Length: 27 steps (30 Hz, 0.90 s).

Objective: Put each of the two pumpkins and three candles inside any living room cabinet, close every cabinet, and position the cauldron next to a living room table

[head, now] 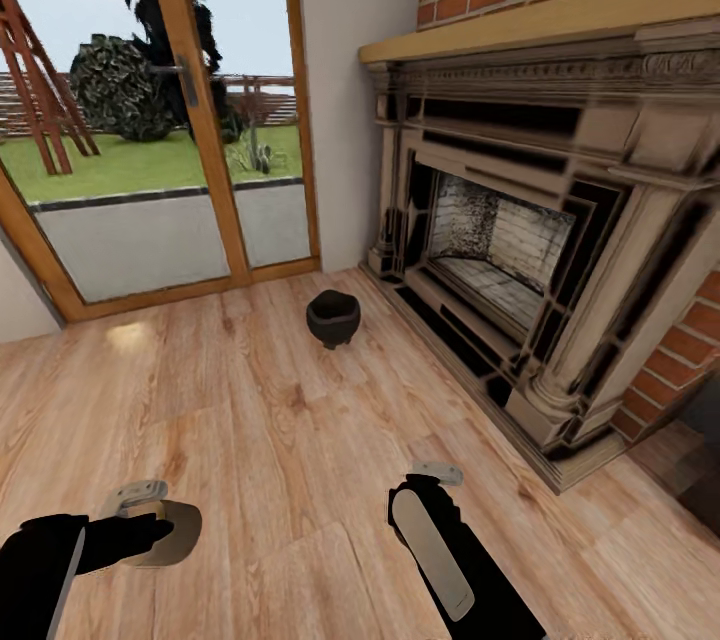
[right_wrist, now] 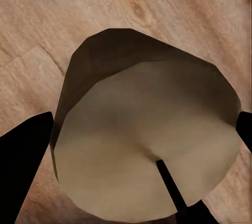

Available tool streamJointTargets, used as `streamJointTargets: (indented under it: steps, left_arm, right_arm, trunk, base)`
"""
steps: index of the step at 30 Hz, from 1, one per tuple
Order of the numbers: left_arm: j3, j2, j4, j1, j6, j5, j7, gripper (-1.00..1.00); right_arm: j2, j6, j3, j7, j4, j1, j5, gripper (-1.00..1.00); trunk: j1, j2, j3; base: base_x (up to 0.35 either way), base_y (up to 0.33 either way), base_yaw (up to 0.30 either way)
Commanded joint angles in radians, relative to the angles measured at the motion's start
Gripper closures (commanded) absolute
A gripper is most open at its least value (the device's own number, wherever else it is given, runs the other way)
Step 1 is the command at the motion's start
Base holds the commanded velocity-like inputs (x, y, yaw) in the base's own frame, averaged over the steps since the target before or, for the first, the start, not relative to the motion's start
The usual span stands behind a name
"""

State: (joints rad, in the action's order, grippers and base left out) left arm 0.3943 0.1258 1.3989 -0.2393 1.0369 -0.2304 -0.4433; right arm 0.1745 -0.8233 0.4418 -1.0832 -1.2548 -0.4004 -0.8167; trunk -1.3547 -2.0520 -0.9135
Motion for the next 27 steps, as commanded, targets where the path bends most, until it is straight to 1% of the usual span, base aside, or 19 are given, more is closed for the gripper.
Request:
streamJointTargets:
  steps: [1, 13, 27]
  left_arm:
    - [0.000, 0.000, 0.000, 0.000, 0.000, 0.002, 0.000, 1.00]
    - [0.000, 0.000, 0.000, 0.000, 0.001, 0.002, 0.000, 1.00]
    - [0.000, 0.001, 0.000, 0.000, 0.004, 0.002, 0.000, 1.00]
  right_arm:
    - [0.000, 0.000, 0.000, 0.000, 0.000, 0.000, 0.001, 1.00]
    - [0.000, 0.000, 0.000, 0.000, 0.000, 0.000, 0.001, 1.00]
    - [0.000, 0.001, 0.000, -0.003, 0.000, 0.000, 0.001, 1.00]
  trunk:
    - [0.004, 0.007, 0.003]
    - [0.050, 0.091, 0.042]
    - [0.104, 0.189, 0.093]
  base:
    - [0.000, 0.000, -0.281]
    - [0.000, 0.000, -0.281]
    - [0.000, 0.000, -0.281]
